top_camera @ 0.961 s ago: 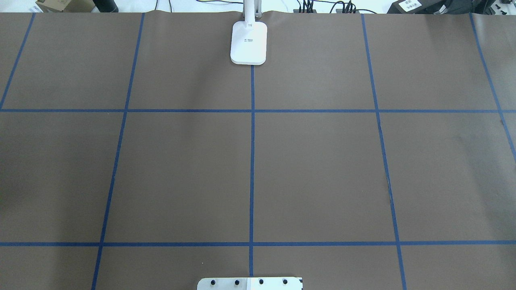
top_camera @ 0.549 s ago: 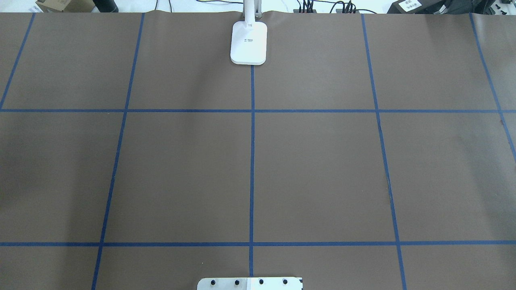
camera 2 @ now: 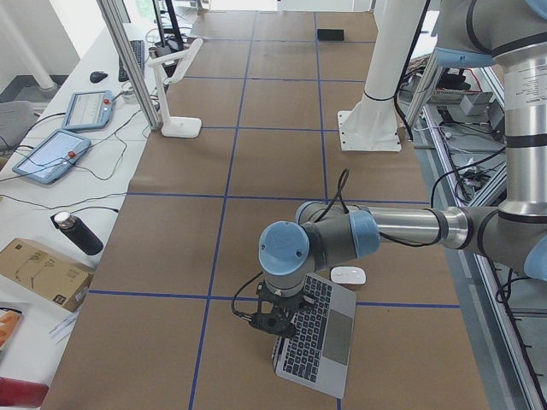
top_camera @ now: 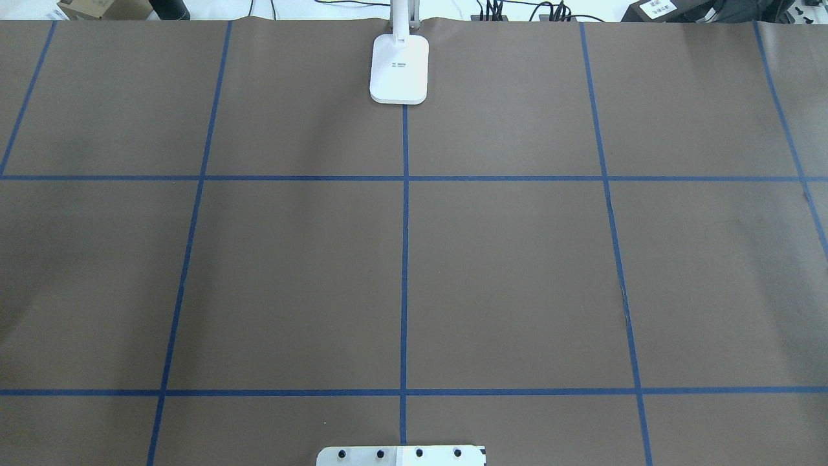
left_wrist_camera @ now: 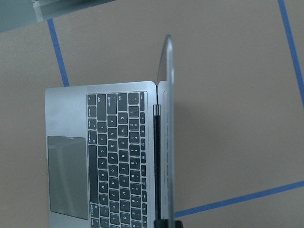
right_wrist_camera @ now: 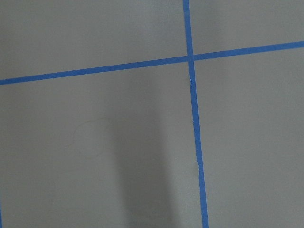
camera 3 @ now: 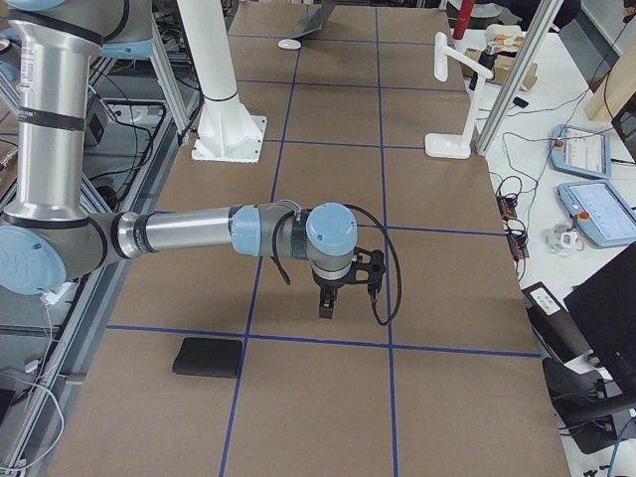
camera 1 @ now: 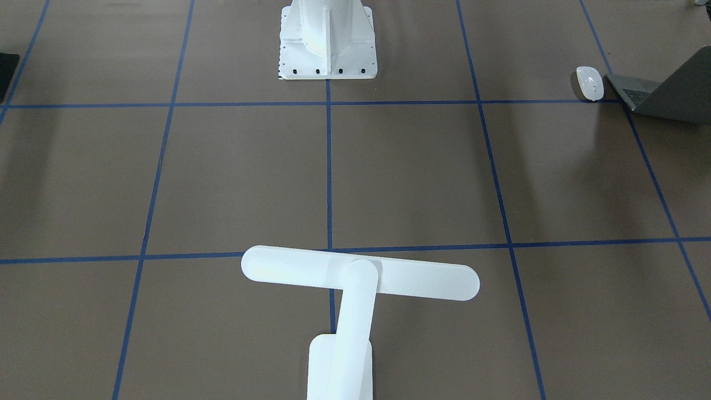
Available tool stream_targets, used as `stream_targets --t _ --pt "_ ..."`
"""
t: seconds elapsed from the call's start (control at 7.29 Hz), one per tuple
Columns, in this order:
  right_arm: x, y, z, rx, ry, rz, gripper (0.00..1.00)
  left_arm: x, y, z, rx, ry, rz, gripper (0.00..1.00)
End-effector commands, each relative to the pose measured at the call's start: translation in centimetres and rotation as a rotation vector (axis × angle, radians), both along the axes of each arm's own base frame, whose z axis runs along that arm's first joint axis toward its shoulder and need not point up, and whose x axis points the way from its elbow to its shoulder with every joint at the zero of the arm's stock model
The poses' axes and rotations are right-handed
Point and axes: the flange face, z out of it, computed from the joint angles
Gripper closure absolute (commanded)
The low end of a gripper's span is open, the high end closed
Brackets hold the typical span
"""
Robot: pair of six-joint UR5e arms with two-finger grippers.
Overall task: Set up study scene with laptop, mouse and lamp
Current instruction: 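Carry the open silver laptop by its screen edge with the left gripper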
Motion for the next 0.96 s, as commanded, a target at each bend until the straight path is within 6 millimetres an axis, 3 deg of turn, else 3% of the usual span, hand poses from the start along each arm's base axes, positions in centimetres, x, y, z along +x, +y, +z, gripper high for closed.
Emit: stream_targets --t 0.0,0.27,0.41,0.69,0.82 --pt "0.0 0.1 0.0 -0.001 -0.001 0.001 0.00 -0.9 -3.7 -4.2 -0.018 0.005 0.000 1.00" --pt "0.0 0.1 0.0 0.000 -0.001 0.001 0.00 -1.3 -5.6 -6.4 -0.023 0.005 -0.001 1.00" --pt "0.0 0.1 -0.1 0.000 -0.001 0.001 0.00 -1.6 -7.2 -8.4 -0.033 0.006 -0.005 1.00" --pt "0.1 0.1 -0.1 0.000 -0.001 0.002 0.00 -2.0 -10.3 -13.5 -0.066 0.009 -0.012 1.00" --pt "0.1 0.2 0.0 -0.001 -0.001 0.004 0.00 -1.0 -11.9 -16.7 -0.087 0.001 -0.039 1.00"
